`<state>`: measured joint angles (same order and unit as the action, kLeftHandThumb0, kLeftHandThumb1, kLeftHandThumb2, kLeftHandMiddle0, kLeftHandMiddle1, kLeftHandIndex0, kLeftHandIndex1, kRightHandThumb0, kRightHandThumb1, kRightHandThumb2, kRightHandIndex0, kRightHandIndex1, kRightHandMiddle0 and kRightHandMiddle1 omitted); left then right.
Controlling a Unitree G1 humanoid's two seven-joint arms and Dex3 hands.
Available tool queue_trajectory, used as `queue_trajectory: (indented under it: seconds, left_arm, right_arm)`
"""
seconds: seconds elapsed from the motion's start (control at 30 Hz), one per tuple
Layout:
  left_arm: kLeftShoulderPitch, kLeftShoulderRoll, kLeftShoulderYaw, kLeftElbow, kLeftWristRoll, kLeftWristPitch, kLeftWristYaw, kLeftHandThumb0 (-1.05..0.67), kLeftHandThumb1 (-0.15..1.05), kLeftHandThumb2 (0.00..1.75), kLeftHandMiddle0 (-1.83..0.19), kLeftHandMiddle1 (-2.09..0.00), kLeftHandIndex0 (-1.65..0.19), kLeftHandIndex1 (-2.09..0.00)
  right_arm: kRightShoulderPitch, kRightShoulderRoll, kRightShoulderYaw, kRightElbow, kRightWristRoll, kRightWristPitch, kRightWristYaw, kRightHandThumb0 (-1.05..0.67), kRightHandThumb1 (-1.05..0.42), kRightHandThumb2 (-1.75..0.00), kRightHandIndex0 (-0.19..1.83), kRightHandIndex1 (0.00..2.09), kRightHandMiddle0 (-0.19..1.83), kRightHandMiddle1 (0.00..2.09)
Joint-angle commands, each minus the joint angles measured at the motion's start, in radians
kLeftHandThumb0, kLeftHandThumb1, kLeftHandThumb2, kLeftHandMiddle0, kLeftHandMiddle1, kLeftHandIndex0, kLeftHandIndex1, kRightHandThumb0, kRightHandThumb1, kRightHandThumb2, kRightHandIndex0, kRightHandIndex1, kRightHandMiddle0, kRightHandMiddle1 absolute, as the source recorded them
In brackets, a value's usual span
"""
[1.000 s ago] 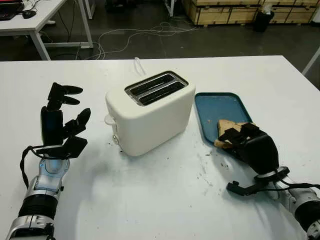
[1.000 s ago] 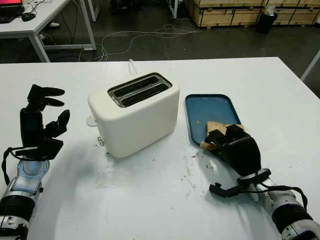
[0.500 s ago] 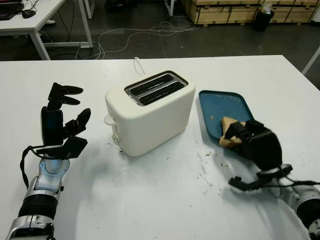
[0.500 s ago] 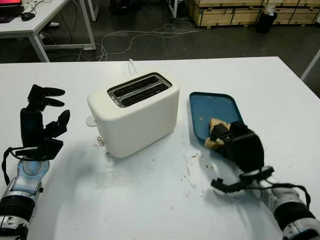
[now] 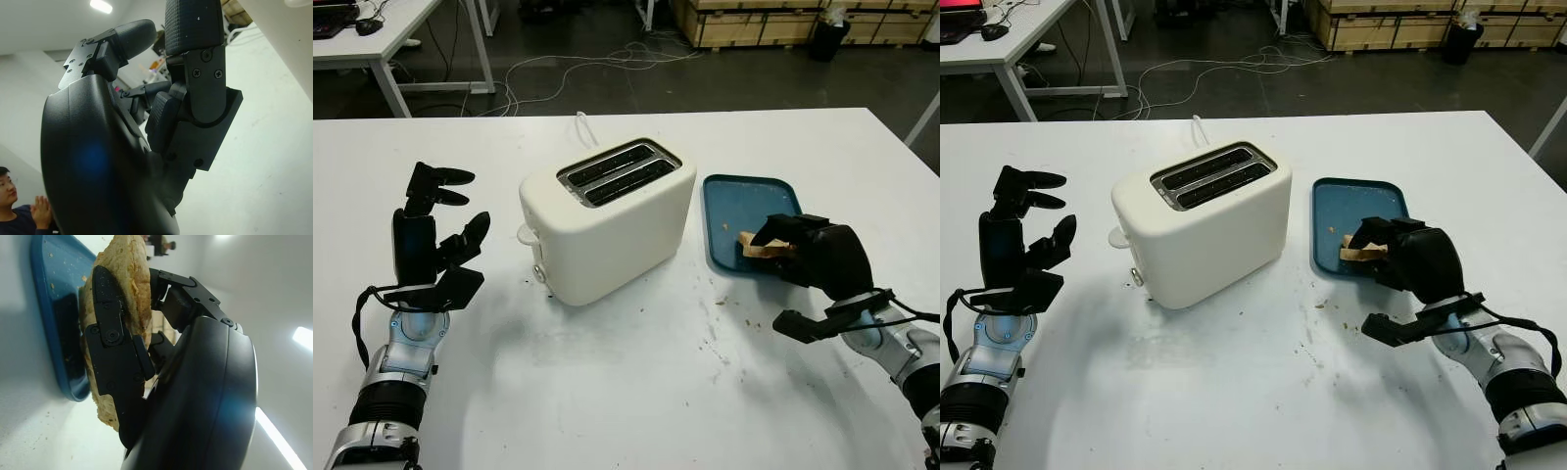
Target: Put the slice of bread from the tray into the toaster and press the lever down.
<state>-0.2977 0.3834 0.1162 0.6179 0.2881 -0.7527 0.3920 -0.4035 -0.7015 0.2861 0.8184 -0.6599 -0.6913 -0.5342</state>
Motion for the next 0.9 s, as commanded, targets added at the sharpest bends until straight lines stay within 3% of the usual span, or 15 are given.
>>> queue_trajectory:
  seconds: [0.0,0.13,0.27,0.37,0.47,0.6,0.87]
  left_arm:
    - [-0.005,0.000,0.007,0.006,0.005,-0.011,0.011,-1.05,0.92,0.52,-0.35,-1.46,-0.21,-1.35]
    - [-0.002,-0.002,0.009,-0.001,0.004,-0.002,0.013,-1.05,0.92,0.52,-0.36,-1.46,-0.21,-1.35]
    - [-0.004,0.001,0.007,-0.001,0.012,-0.004,0.019,-1.05,0.92,0.53,-0.35,-1.47,-0.20,-1.36]
    - [-0.005,0.001,0.005,0.001,0.019,-0.005,0.025,-1.05,0.92,0.53,-0.35,-1.47,-0.20,-1.36]
    - [-0.008,0.003,0.003,0.011,0.021,-0.016,0.026,-1.05,0.92,0.53,-0.34,-1.47,-0.19,-1.36]
    - [-0.006,0.001,0.004,0.007,0.026,-0.009,0.031,-1.05,0.92,0.53,-0.34,-1.48,-0.19,-1.37]
    - [-0.004,0.002,0.004,0.005,0.027,-0.007,0.032,-1.05,0.92,0.53,-0.33,-1.50,-0.19,-1.38]
  right_arm:
    - [-0.024,-0.006,-0.018,-0.025,0.033,-0.022,0.048,-0.55,-0.92,-0.45,0.86,1.75,0.72,1.36]
    - [-0.037,0.003,-0.033,-0.021,0.060,-0.047,0.097,-0.51,-0.92,-0.40,0.86,1.75,0.63,1.60]
    - [-0.085,-0.033,-0.013,-0.032,-0.085,0.045,-0.025,-0.46,-0.92,-0.42,0.82,1.75,0.53,1.74]
    - [-0.144,-0.064,-0.015,-0.049,-0.178,0.130,-0.113,-0.43,-0.92,-0.34,0.80,1.75,0.51,1.74]
    - [-0.232,-0.081,-0.026,-0.027,-0.182,0.135,-0.137,-0.37,-0.92,-0.22,0.77,1.75,0.48,1.75]
    - [-0.354,-0.080,-0.046,0.017,-0.118,0.122,-0.046,-0.30,-0.92,-0.16,0.78,1.75,0.54,1.71]
    - [-0.593,-0.048,-0.040,0.194,-0.045,0.043,0.043,-0.39,-0.92,-0.18,0.85,1.75,0.74,1.51]
